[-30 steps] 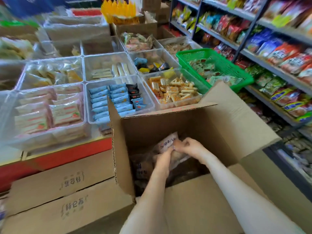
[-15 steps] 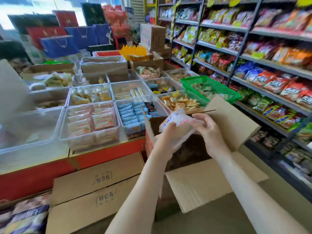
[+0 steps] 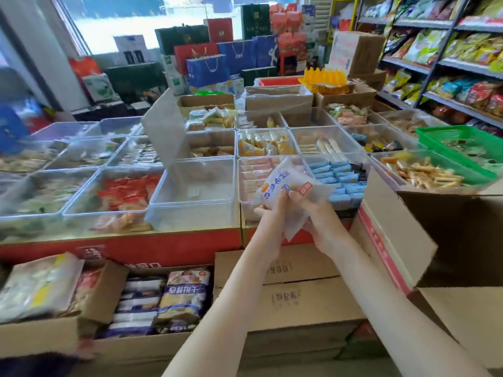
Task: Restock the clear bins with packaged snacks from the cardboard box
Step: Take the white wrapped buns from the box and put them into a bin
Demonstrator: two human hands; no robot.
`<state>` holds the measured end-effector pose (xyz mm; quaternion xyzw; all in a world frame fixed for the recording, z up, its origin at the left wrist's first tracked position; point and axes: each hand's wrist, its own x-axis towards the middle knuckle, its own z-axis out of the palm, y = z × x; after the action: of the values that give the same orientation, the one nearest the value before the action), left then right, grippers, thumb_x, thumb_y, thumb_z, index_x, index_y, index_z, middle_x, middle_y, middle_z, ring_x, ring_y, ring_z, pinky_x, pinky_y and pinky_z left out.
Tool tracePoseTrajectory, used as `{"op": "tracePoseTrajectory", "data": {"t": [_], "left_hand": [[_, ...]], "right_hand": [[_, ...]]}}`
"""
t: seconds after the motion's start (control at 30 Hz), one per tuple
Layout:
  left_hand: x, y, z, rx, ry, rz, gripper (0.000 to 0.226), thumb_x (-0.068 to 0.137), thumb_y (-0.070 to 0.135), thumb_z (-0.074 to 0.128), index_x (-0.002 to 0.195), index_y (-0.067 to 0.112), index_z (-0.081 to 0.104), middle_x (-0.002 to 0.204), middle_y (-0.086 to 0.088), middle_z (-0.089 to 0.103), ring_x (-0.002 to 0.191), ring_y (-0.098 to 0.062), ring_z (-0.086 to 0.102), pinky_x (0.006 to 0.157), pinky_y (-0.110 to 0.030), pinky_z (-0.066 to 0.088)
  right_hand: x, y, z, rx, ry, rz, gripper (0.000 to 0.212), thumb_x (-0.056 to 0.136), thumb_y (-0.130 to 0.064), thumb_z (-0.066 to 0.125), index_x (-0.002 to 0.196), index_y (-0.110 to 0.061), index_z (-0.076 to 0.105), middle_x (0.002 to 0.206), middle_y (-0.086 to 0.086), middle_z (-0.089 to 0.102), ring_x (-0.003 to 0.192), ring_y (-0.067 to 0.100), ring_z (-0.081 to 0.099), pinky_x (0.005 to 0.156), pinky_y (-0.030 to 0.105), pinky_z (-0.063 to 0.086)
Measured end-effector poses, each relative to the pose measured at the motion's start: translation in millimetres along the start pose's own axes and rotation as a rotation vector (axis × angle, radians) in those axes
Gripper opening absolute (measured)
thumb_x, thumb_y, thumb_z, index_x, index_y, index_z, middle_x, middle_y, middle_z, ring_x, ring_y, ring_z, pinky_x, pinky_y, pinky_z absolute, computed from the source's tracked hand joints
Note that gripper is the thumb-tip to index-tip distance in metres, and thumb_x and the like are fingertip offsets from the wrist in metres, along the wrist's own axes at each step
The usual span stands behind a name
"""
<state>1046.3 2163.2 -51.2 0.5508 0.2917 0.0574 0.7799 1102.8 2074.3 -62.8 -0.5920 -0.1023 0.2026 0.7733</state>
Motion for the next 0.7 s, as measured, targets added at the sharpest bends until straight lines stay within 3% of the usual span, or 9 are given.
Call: {"op": "tracePoseTrajectory", "data": {"t": [0.1, 0.2, 0.3, 0.37, 0.43, 0.53, 0.6, 0.7], "left_hand": [[7.6, 7.1, -50.1, 0.083, 0.016, 0.04, 0.057, 0.091, 0.057, 0.047, 0.129, 0.019, 0.028, 0.111, 0.003, 0.052, 0.093, -0.012, 0.06, 0.081, -0.034, 0.053], [30.4, 10.5, -98.0, 0.106, 0.168, 0.015, 0.05, 0.093, 0.043, 0.054, 0.128, 0.013, 0.033, 0.096, 0.001, 0.051, 0.082, -0.013, 0.055, 0.071, -0.029, 0.048], [41.0, 16.8, -140.6, -0.006, 0.286, 0.059, 0.041, 0.092, 0.033, 0.059, 0.12, 0.01, 0.039, 0.099, -0.003, 0.049, 0.097, -0.019, 0.053, 0.076, -0.029, 0.048], [52.4, 22.4, -164.1, -0.049, 0.355, 0.074, 0.041, 0.093, 0.039, 0.055, 0.118, 0.008, 0.045, 0.097, -0.003, 0.05, 0.105, -0.021, 0.052, 0.087, -0.034, 0.048], [67.5, 29.2, -183.0, -0.058, 0.433, 0.069, 0.037, 0.096, 0.044, 0.045, 0.107, 0.009, 0.05, 0.092, -0.003, 0.049, 0.094, -0.02, 0.052, 0.089, -0.037, 0.047], [91.9, 45.2, -203.0, 0.014, 0.538, 0.129, 0.031, 0.101, 0.035, 0.037, 0.079, 0.015, 0.046, 0.076, -0.001, 0.044, 0.067, -0.014, 0.044, 0.065, -0.029, 0.041], [108.7, 62.8, -208.9, 0.024, 0.53, 0.174, 0.024, 0.102, 0.026, 0.037, 0.085, 0.013, 0.047, 0.078, -0.004, 0.048, 0.067, -0.015, 0.048, 0.061, -0.028, 0.042], [132.1, 85.9, -210.3, 0.026, 0.386, 0.066, 0.034, 0.103, 0.036, 0.034, 0.102, 0.009, 0.055, 0.099, -0.013, 0.064, 0.089, -0.025, 0.063, 0.078, -0.037, 0.053]], "right_hand": [[15.3, 8.3, 36.1, 0.09, -0.059, 0.045, 0.04, 0.086, -0.016, 0.066, 0.125, -0.01, 0.06, 0.118, 0.01, 0.067, 0.111, 0.025, 0.063, 0.091, 0.04, 0.051], [33.4, 16.9, 61.7, 0.114, -0.15, 0.1, 0.037, 0.086, -0.016, 0.065, 0.123, -0.011, 0.062, 0.12, 0.012, 0.066, 0.111, 0.028, 0.062, 0.092, 0.045, 0.049], [52.8, 25.2, 79.3, 0.028, -0.296, 0.143, 0.038, 0.081, -0.024, 0.067, 0.117, -0.014, 0.065, 0.116, 0.009, 0.068, 0.107, 0.029, 0.063, 0.088, 0.047, 0.048], [67.1, 28.9, 88.7, -0.03, -0.391, 0.181, 0.021, 0.085, -0.024, 0.066, 0.105, -0.017, 0.069, 0.105, 0.004, 0.071, 0.096, 0.023, 0.067, 0.081, 0.041, 0.052], [83.8, 30.0, 97.4, -0.018, -0.457, 0.208, 0.016, 0.09, -0.018, 0.06, 0.104, -0.015, 0.068, 0.103, 0.004, 0.072, 0.093, 0.021, 0.068, 0.081, 0.037, 0.054], [121.5, 32.1, 105.9, 0.011, -0.538, 0.284, 0.039, 0.086, -0.022, 0.065, 0.122, -0.007, 0.06, 0.119, 0.012, 0.067, 0.108, 0.029, 0.064, 0.096, 0.043, 0.049], [145.2, 31.1, 110.2, -0.022, -0.624, 0.313, 0.046, 0.087, -0.025, 0.063, 0.129, -0.007, 0.056, 0.124, 0.014, 0.064, 0.113, 0.032, 0.061, 0.097, 0.043, 0.049], [176.0, 33.4, 120.2, -0.123, -0.7, 0.294, 0.041, 0.089, -0.026, 0.061, 0.127, -0.011, 0.056, 0.119, 0.01, 0.067, 0.107, 0.028, 0.065, 0.084, 0.034, 0.054]]}}
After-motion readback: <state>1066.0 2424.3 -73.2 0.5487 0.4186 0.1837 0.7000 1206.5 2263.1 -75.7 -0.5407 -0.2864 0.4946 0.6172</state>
